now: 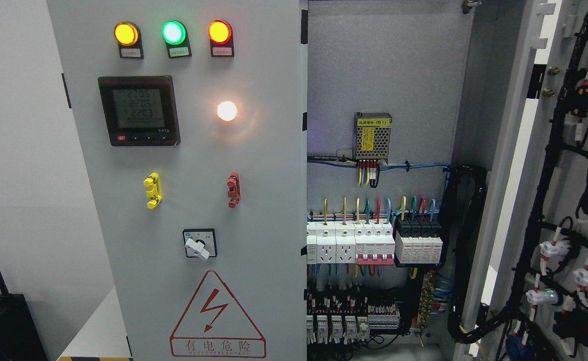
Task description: Open door with both hands
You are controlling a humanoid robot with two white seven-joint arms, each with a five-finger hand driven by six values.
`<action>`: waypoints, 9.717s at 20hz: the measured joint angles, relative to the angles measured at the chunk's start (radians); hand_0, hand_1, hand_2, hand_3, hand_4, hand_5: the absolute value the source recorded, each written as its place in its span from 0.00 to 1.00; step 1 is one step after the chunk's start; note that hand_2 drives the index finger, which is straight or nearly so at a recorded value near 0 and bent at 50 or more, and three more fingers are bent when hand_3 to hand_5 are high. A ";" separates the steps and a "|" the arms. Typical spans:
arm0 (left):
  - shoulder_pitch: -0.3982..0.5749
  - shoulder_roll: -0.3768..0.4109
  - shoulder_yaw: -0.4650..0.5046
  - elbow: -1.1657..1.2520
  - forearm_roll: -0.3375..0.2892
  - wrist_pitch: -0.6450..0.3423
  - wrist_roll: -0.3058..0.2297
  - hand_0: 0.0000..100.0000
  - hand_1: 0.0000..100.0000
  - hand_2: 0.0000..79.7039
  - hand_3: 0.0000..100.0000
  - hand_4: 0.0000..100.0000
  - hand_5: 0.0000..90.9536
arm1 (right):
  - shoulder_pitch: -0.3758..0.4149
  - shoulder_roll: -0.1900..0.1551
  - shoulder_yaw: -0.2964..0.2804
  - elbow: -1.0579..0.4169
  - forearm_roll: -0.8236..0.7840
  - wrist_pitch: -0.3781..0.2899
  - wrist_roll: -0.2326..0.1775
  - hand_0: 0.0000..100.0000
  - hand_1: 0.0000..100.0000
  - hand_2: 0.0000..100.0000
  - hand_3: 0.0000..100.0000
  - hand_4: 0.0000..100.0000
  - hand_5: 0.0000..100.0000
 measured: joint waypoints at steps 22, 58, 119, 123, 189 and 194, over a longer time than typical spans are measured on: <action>-0.203 -0.416 0.314 0.858 -0.337 -0.224 0.055 0.00 0.00 0.00 0.00 0.03 0.00 | 0.000 0.000 -0.001 -0.013 0.001 0.000 0.000 0.11 0.00 0.00 0.00 0.00 0.00; -0.205 -0.487 0.541 1.000 -0.380 -0.175 0.081 0.00 0.00 0.00 0.00 0.03 0.00 | 0.516 -0.164 -0.018 -0.931 -0.001 0.030 -0.001 0.11 0.00 0.00 0.00 0.00 0.00; -0.209 -0.487 0.541 1.006 -0.373 -0.194 0.079 0.00 0.00 0.00 0.00 0.03 0.00 | 0.116 -0.404 0.119 -1.925 -0.005 -0.158 0.000 0.11 0.00 0.00 0.00 0.00 0.00; -0.209 -0.487 0.541 1.006 -0.373 -0.194 0.079 0.00 0.00 0.00 0.00 0.03 0.00 | 0.048 -0.386 0.127 -1.921 -0.009 -0.077 0.000 0.11 0.00 0.00 0.00 0.00 0.00; -0.210 -0.487 0.541 1.006 -0.373 -0.196 0.078 0.00 0.00 0.00 0.00 0.03 0.00 | -0.562 -0.184 0.208 -1.456 -0.195 0.179 0.057 0.11 0.00 0.00 0.00 0.00 0.00; -0.210 -0.487 0.541 1.006 -0.373 -0.195 0.078 0.00 0.00 0.00 0.00 0.03 0.00 | -0.580 -0.186 0.218 -1.449 -0.201 0.179 0.089 0.11 0.00 0.00 0.00 0.00 0.00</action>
